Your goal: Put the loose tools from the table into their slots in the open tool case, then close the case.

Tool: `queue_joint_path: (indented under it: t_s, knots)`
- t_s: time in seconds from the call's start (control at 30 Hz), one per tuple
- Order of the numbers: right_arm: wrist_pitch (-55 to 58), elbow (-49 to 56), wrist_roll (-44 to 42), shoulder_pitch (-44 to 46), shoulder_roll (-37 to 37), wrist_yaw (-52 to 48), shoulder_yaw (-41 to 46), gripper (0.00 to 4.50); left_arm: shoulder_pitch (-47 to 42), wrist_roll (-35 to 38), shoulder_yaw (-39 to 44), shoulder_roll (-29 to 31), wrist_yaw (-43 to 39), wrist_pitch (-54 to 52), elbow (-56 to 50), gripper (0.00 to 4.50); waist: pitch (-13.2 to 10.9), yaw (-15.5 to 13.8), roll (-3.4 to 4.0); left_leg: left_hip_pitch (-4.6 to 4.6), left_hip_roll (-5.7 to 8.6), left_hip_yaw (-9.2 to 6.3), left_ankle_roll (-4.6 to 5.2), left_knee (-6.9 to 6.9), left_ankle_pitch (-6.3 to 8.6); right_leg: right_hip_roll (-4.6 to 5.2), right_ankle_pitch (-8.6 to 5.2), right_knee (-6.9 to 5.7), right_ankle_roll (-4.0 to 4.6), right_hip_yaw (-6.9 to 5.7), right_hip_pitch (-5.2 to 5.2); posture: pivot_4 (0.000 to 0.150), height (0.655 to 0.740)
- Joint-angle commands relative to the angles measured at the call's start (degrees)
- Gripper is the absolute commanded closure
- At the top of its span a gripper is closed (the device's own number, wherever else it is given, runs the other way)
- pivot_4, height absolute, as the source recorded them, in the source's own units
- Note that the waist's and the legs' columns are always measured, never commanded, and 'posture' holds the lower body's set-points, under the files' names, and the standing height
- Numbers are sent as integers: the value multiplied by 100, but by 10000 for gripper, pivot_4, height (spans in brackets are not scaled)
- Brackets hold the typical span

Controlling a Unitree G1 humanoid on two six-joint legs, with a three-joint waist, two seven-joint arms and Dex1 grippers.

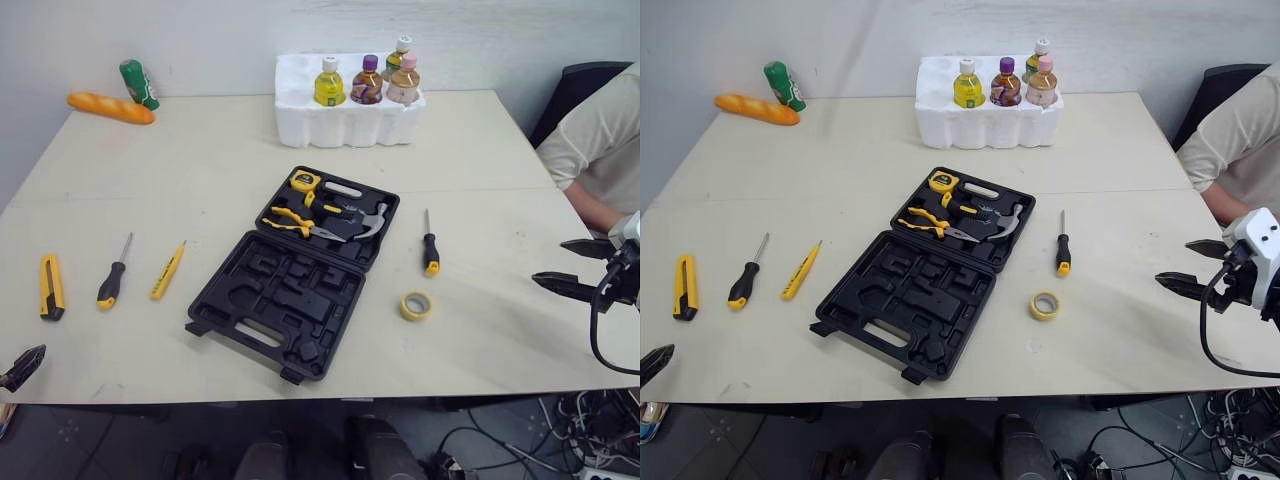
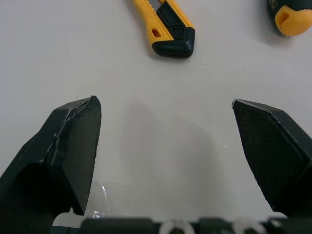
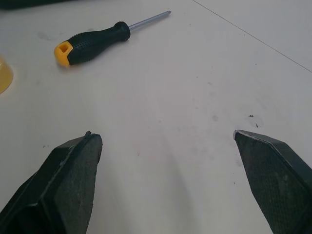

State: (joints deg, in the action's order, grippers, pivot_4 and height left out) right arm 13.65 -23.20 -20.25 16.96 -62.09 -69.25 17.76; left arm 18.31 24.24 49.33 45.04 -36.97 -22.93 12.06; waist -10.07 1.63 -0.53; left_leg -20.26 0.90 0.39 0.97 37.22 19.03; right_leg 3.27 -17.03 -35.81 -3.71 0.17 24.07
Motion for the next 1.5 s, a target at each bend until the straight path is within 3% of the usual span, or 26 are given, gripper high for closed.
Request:
queue_joint_path:
  t_s: [0.03,1.0,1.13,1.33,1.43,1.5]
  knots:
    - [-48,100,-54,-2,-42,40,189,279,10,-16,94,111,2,82,-56,0,0,1,0,0,0,0,0,0,0,0,0,0,0,0,0,1500,7367]
    - [-421,-131,156,245,87,243,-20,279,-175,74,-113,-175,274,-445,-692,0,0,-3,0,0,0,4,-1,0,-2,1,1,-2,-1,0,0,1500,7367]
    - [-242,333,17,89,101,325,70,279,-244,218,-293,-147,185,-610,-1227,0,0,-4,0,0,0,4,0,2,-2,2,1,-2,-2,1,0,1500,7367]
    - [466,2437,-343,-568,488,843,144,279,-1260,499,-1087,268,-94,-929,-2026,0,1,-54,-2,-5,-6,3,-14,2,-12,3,1,-7,-3,-14,0,1500,7367]
    - [1131,3420,-524,-622,763,1325,-3,8644,-2077,404,-1797,448,-204,-1016,-1926,8849,1,-56,-1,-6,-6,4,-15,1,-15,4,3,-8,-5,-14,0,1500,7367]
    - [1495,4001,-575,-596,951,1627,-234,19421,-2702,317,-2337,497,-241,-1182,-1716,18338,0,-33,-2,-6,-5,4,-16,0,-16,4,3,-7,-6,-15,0,1500,7367]
